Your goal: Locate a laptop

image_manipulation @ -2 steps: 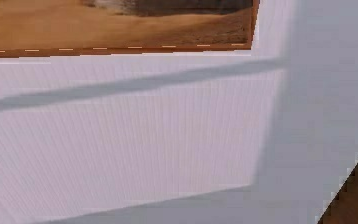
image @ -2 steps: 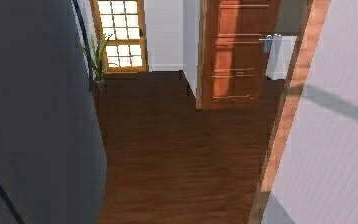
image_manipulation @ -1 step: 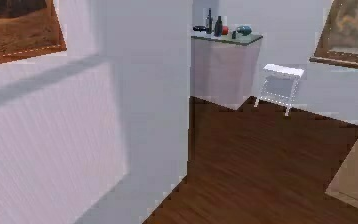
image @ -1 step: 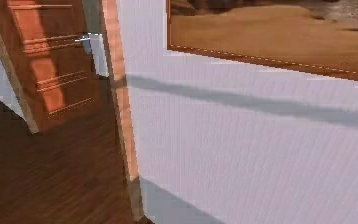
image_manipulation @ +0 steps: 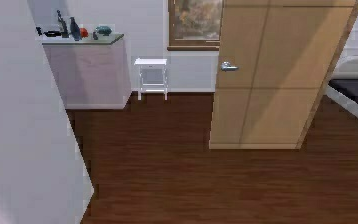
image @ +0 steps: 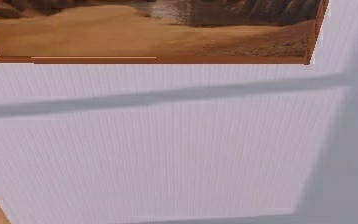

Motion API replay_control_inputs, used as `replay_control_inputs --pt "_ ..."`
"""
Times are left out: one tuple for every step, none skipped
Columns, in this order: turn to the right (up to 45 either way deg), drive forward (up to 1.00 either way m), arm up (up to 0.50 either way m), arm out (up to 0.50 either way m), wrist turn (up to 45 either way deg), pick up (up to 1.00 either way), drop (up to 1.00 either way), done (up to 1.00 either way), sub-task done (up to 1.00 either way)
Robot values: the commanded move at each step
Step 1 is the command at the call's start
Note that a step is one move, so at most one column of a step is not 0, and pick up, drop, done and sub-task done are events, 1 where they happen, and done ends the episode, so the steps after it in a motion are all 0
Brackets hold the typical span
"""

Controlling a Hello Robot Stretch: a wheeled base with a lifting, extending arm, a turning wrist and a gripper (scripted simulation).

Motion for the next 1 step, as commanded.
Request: replay_control_inputs --pt "0.0 0.05 0.00 0.00 0.0 0.00 0.00 0.00 0.00"
